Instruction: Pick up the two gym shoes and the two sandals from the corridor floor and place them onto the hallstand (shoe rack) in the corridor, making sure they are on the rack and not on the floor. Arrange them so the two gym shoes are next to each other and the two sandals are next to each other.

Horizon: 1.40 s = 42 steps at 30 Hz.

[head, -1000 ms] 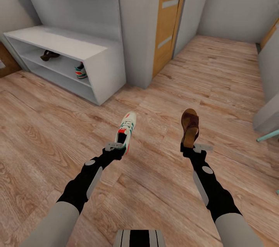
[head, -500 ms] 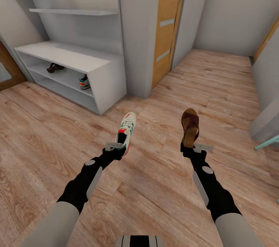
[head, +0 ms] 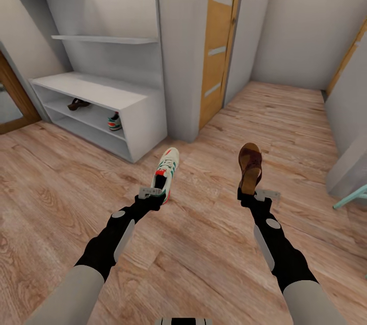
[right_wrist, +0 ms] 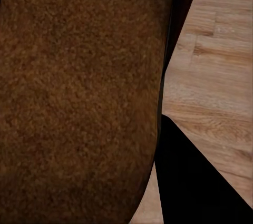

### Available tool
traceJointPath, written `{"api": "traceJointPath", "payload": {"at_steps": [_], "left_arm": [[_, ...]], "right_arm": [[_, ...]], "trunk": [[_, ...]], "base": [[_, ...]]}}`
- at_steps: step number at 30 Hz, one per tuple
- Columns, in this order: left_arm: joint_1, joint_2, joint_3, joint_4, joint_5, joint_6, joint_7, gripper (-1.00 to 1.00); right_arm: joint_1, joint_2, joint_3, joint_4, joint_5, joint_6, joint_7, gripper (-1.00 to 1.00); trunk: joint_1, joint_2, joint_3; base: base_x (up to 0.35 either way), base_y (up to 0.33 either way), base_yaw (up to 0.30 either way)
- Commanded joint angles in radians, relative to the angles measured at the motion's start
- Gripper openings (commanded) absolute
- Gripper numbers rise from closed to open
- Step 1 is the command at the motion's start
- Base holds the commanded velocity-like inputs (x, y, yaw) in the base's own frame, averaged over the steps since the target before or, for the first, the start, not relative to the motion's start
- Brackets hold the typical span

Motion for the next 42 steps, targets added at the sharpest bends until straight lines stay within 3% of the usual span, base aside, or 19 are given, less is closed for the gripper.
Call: {"api": "traceJointPath", "payload": {"at_steps": [1,5,16,34,39,42], "left_arm": [[0.0,0.0,0.0,-0.001,0.009,0.008,-0.001,-1.0],[0.0,0.0,0.0,-0.001,0.009,0.008,0.0,-1.0],[0.0,-0.001,0.0,0.0,0.01,0.008,-0.002,-1.0],[0.0,-0.001,0.0,0.0,0.011,0.009,-0.001,-1.0],[0.0,-0.001,0.0,0.0,0.011,0.009,-0.001,-1.0],[0.0,-0.001,0.0,0.0,0.011,0.009,-0.001,-1.0]], "right_arm": [[0.0,-0.001,0.002,-0.002,-0.014,0.004,-0.005,-1.0],[0.0,-0.001,0.002,-0.002,-0.014,0.004,-0.005,-1.0],[0.0,-0.001,0.002,-0.002,-0.014,0.004,-0.006,-1.0],[0.0,-0.001,0.002,-0.002,-0.014,0.004,-0.006,-1.0],[0.0,-0.001,0.002,-0.002,-0.014,0.004,-0.006,-1.0],[0.0,-0.001,0.002,-0.002,-0.014,0.004,-0.006,-1.0]], "trunk": [[-0.001,0.0,0.005],[-0.001,0.0,0.019],[-0.001,0.0,0.022],[-0.001,0.0,0.037],[-0.004,0.002,0.061],[-0.004,0.002,0.065]], "base": [[0.0,0.0,0.0],[0.0,0.0,0.0],[-0.001,0.001,0.02],[-0.06,0.117,0.252],[0.0,0.001,0.239],[0.0,0.0,0.238]]}}
